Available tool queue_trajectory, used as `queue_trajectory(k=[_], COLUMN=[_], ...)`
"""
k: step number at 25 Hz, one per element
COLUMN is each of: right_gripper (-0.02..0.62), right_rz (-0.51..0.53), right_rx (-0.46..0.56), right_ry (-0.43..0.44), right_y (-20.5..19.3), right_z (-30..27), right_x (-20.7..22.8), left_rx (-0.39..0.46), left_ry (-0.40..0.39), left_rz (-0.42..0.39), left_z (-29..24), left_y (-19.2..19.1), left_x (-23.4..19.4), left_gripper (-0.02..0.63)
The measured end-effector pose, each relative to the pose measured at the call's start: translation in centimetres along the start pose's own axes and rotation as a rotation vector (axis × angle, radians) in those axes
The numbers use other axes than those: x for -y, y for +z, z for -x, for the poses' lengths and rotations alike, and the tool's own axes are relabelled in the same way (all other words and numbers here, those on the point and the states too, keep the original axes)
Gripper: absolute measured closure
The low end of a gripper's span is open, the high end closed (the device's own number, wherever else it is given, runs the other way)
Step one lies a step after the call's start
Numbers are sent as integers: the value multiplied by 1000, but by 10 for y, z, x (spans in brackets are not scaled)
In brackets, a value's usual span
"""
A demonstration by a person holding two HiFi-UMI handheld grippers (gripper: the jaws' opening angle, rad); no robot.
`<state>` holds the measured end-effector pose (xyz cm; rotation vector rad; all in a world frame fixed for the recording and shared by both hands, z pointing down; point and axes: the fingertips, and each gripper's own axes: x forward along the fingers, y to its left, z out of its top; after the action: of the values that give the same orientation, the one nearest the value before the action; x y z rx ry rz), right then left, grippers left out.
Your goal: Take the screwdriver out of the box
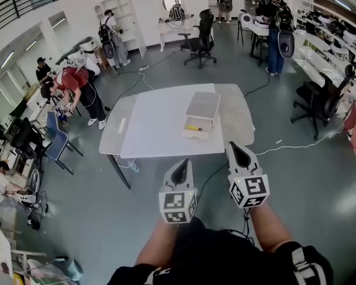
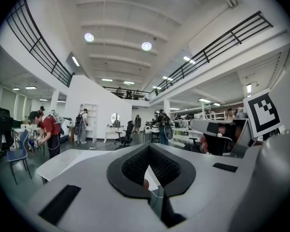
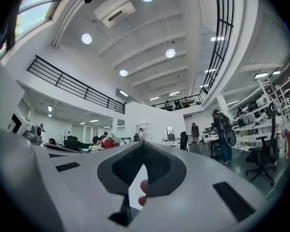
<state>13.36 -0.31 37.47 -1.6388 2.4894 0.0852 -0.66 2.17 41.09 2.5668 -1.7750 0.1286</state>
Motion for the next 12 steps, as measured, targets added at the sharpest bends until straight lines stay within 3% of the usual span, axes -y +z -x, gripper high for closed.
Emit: queue_trajectory(k=[12], right_gripper=[583], right_rz=[-11], right_rx=[-19], right_ry=[18], right_y=[-24], right_z=[-39], right_x=[12], left_rx=[-3], left_ry=[18], left_rz=[-9], left_z=[-32], left_y=[-11], left_x=[-18], left_gripper=[600])
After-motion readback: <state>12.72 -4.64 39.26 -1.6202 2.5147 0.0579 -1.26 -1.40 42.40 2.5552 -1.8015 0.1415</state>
